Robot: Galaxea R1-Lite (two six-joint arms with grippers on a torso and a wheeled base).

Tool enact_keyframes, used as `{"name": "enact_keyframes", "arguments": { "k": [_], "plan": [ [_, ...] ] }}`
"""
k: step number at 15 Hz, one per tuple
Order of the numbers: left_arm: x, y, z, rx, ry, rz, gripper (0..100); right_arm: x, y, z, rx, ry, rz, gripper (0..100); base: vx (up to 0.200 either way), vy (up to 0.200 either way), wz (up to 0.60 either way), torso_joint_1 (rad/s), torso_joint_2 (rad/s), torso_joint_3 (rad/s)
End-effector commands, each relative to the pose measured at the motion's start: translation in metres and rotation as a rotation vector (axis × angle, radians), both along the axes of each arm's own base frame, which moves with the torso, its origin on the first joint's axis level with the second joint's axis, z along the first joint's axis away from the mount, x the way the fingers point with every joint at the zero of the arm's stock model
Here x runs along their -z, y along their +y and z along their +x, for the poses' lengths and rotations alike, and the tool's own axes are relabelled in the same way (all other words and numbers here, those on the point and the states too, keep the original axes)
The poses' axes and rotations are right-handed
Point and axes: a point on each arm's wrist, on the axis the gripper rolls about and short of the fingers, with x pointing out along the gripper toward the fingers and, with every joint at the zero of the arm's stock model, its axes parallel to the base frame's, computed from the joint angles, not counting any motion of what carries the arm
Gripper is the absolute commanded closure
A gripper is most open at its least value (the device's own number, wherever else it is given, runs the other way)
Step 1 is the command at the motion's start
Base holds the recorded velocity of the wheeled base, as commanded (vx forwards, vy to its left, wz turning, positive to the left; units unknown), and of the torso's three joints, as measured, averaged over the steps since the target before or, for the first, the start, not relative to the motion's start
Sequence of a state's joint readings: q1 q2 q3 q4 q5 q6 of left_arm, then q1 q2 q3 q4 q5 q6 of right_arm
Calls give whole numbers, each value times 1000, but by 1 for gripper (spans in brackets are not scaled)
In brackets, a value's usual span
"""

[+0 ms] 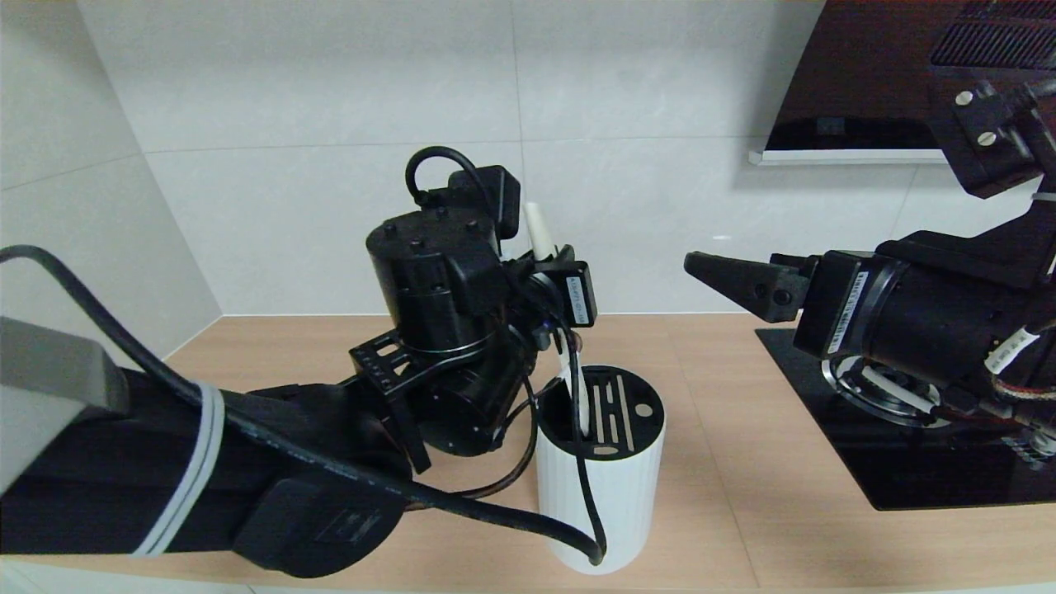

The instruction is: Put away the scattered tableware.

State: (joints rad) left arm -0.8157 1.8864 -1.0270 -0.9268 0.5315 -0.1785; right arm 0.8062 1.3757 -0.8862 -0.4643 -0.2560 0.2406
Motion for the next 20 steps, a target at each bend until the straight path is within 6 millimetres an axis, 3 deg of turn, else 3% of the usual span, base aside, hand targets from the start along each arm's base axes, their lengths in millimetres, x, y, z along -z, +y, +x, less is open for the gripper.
{"name": "enact_keyframes", "arguments": {
  "k": [1,10,17,18,20],
  "plan": [
    [19,-8,2,10,39,39,100,1,1,1,0,2,-1,0,0,0,0,0,0,0],
    [72,-26,2,45,142,151,100,1,1,1,0,4,-4,0,0,0,0,0,0,0],
    [73,-27,2,44,143,149,100,1,1,1,0,4,-4,0,0,0,0,0,0,0],
    [72,-26,1,44,139,145,0,1,1,1,0,4,-4,0,0,0,0,0,0,0],
    [71,-26,1,44,135,141,0,1,1,1,0,4,-4,0,0,0,0,0,0,0]
  ]
}}
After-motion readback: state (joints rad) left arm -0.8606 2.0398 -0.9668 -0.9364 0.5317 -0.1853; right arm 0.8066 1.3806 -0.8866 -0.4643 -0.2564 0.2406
